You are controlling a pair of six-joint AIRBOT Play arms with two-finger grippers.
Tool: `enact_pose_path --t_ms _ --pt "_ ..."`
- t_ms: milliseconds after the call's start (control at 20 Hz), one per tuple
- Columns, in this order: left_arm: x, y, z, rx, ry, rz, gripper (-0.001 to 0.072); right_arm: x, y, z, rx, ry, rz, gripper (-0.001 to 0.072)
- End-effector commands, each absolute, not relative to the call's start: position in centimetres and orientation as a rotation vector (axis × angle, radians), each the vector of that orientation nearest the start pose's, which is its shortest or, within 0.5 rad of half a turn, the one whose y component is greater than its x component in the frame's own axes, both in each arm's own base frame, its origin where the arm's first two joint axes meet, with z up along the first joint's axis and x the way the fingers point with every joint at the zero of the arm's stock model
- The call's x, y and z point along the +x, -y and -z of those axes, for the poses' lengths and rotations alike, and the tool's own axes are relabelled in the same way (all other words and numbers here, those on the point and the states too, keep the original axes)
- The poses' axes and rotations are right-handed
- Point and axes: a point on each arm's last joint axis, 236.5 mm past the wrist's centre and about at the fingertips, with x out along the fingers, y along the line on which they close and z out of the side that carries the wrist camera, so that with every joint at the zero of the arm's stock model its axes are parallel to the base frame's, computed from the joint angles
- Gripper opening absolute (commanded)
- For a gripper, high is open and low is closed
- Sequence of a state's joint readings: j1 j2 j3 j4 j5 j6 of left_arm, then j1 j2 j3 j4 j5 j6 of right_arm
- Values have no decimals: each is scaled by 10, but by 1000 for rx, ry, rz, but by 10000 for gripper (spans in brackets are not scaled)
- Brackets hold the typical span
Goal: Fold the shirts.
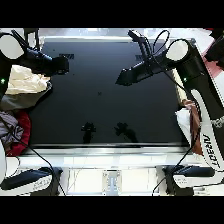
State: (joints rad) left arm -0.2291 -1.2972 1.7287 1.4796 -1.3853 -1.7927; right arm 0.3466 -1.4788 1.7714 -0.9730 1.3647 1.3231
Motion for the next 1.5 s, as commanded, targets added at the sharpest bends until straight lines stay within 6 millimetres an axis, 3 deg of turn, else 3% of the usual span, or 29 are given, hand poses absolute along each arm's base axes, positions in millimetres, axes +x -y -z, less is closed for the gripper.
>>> enact_pose_path --t_ms 0,500,650,700,800,950,1050,1150,1250,1350,1450 --pt "415 119 -197 -151 -984 179 325 386 -279 -174 34 -1008 -901 369" --pt "415 119 -198 -152 -980 180 325 386 -279 -174 34 -1008 -901 369" --pt "432 118 -201 -153 -923 172 326 386 -279 -174 34 -1008 -901 369" --pt "438 107 -196 -116 -918 130 326 386 -279 -174 34 -1008 -901 369" --pt "463 63 -198 28 -840 -26 326 386 -279 -174 34 -1007 -901 369" --pt "500 -24 -235 257 -641 -302 329 398 -281 -180 52 -956 -883 369" --pt "504 -80 -238 106 -584 -469 485 400 -281 -181 57 -948 -879 369" --pt "493 -149 -221 -174 -561 -659 522 400 -281 -181 57 -947 -879 369" --pt "480 -196 -185 -501 -589 -752 520 402 -282 -183 62 -934 -875 369" --pt "476 -214 -137 -836 -680 -724 519 405 -282 -185 65 -923 -871 370" --pt "480 -226 -107 -999 -734 -648 511 407 -283 -186 68 -912 -867 369"
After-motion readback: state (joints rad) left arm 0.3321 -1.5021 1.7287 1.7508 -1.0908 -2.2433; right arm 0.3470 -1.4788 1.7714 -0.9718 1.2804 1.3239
